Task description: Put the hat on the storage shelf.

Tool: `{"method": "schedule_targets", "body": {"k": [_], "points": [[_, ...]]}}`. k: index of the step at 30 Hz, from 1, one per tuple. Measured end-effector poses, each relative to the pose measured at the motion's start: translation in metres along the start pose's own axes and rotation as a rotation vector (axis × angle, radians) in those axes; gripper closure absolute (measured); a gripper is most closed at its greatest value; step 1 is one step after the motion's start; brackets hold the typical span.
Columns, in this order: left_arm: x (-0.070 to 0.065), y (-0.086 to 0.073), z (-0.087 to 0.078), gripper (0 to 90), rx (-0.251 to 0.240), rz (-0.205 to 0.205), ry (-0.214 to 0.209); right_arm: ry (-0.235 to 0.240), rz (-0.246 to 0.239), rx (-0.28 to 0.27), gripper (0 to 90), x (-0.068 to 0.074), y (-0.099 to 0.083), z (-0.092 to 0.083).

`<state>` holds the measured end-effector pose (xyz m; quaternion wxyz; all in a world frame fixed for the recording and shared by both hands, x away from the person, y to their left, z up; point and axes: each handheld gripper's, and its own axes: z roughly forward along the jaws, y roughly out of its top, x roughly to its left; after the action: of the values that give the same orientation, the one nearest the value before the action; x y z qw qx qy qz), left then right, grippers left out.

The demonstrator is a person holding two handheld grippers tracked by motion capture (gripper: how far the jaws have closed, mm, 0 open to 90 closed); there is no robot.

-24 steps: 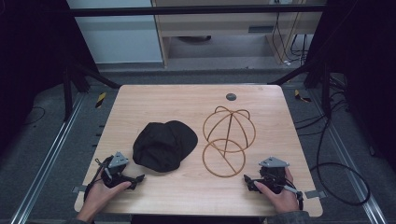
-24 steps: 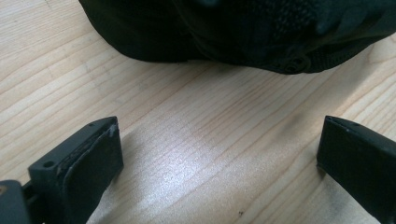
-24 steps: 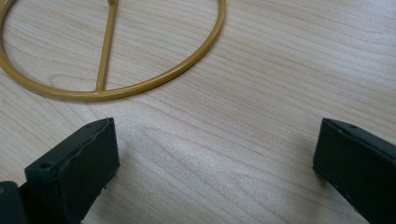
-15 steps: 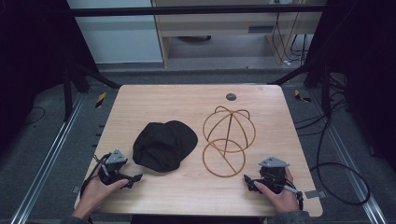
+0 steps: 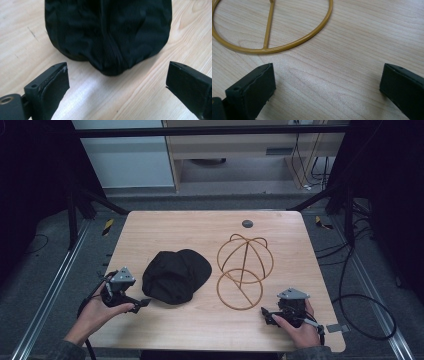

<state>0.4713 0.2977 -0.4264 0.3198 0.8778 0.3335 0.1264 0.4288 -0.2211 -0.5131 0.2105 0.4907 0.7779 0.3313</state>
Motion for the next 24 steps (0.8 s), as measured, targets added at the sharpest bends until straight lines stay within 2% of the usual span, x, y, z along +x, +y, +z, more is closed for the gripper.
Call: {"method": "schedule_targets", "body": {"k": [13, 24], "points": [[0.008, 0.032, 0.011, 4.7, 0.048, 0.018, 0.021, 0.000, 0.000, 0.000, 0.4, 0.000, 0.000, 0.000], [0.012, 0.046, 0.023, 5.4, 0.077, 0.013, 0.017, 0.000, 0.000, 0.000, 0.4, 0.000, 0.000, 0.000]]}}
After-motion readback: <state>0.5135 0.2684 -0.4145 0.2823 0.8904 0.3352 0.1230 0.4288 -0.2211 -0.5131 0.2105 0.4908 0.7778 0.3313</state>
